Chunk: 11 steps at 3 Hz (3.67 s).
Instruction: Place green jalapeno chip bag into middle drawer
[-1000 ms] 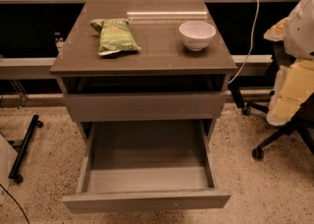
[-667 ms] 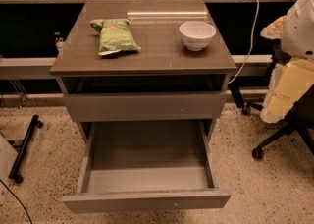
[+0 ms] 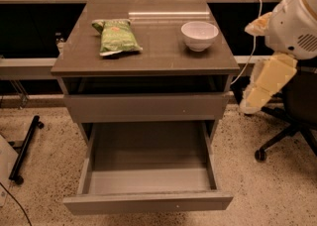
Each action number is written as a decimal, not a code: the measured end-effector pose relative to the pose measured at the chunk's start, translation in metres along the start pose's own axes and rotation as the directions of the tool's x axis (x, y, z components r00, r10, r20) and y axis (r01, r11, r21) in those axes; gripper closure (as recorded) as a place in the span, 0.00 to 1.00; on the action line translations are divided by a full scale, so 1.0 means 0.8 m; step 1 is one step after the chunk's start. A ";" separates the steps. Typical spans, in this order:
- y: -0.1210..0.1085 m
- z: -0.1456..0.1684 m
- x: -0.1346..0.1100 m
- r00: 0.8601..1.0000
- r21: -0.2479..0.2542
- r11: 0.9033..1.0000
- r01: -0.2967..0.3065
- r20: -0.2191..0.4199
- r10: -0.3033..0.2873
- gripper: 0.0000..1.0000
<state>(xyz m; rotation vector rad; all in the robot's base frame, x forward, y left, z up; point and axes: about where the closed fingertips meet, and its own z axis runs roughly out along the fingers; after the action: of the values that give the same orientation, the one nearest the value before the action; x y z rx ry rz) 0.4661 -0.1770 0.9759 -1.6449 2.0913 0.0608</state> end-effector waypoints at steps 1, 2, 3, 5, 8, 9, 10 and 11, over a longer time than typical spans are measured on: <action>-0.011 0.018 -0.029 0.997 -0.016 1.000 0.020 0.079 -0.019 0.00; -0.019 0.031 -0.047 0.991 -0.032 0.999 0.033 0.131 -0.029 0.00; -0.019 0.031 -0.047 0.991 -0.032 0.999 0.033 0.131 -0.029 0.00; -0.033 0.093 -0.112 0.969 -0.018 1.000 -0.022 0.248 0.026 0.00; -0.083 0.204 -0.243 0.891 -0.096 0.992 -0.078 0.440 0.113 0.00; -0.085 0.211 -0.250 0.888 -0.105 0.992 -0.076 0.446 0.115 0.00; -0.096 0.224 -0.264 0.869 -0.065 0.990 -0.125 0.474 0.141 0.00; -0.116 0.234 -0.284 0.845 -0.018 0.986 -0.164 0.513 0.150 0.00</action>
Offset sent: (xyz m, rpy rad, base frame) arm 0.0657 0.0683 -0.0104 0.1993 0.0011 0.1449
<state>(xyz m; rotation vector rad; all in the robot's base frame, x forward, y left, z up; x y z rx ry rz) 0.6529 0.0625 0.9216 -1.2561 1.7884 0.4726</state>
